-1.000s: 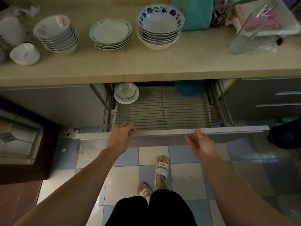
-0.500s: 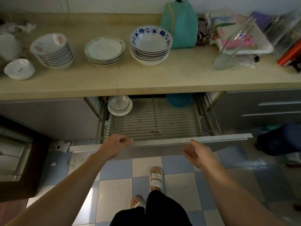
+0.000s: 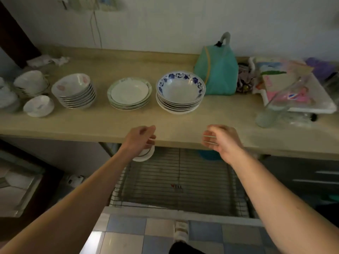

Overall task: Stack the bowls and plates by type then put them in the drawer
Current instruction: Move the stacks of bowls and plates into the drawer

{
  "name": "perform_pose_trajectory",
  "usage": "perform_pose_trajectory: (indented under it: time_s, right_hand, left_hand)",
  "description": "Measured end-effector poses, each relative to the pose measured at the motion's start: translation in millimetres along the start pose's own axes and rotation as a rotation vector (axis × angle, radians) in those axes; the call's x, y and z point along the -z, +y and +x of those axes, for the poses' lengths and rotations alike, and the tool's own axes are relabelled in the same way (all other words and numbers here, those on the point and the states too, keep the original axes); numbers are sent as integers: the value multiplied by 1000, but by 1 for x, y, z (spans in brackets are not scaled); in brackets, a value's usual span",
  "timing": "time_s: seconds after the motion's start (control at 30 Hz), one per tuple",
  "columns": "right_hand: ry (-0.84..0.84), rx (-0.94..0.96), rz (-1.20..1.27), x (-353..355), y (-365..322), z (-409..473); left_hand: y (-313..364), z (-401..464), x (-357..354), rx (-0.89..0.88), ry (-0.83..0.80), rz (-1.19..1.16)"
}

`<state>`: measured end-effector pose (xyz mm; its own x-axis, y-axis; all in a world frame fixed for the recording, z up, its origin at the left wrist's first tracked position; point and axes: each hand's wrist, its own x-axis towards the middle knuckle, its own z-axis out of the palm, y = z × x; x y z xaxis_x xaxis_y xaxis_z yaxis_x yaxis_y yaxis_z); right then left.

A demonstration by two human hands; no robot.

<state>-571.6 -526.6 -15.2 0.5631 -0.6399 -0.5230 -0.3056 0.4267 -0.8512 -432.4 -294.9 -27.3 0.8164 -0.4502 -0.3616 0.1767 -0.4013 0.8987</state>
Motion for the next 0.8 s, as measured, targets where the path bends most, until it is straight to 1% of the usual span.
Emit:
perform_pose_trajectory:
  time_s: [0.17, 0.27, 0.33, 0.43, 0.53, 0.63, 0.7, 0.8]
  right_hand:
    - [-6, 111, -107, -11, -44, 81]
    - [-25, 171, -169, -20, -61, 118]
    - [-54, 171, -190, -29, -70, 138]
    - [-114, 156, -221, -42, -75, 162]
    - [-155, 158, -234, -55, -73, 179]
    - [-142, 152, -194, -68, -74, 188]
    - [-108, 112, -165, -76, -77, 193]
    - [-77, 93, -151, -80, -78, 198]
  left_hand:
    - [30, 62, -23, 66, 147, -279]
    - [39, 90, -33, 125, 168, -380]
    - [47, 106, -38, 174, 157, -426]
    - [56, 128, -43, 230, 126, -412]
    - [58, 145, -48, 232, 115, -340]
    - [59, 160, -52, 243, 108, -359]
    - [60, 168, -55, 249, 71, -403]
    - [60, 179, -57, 249, 34, -396]
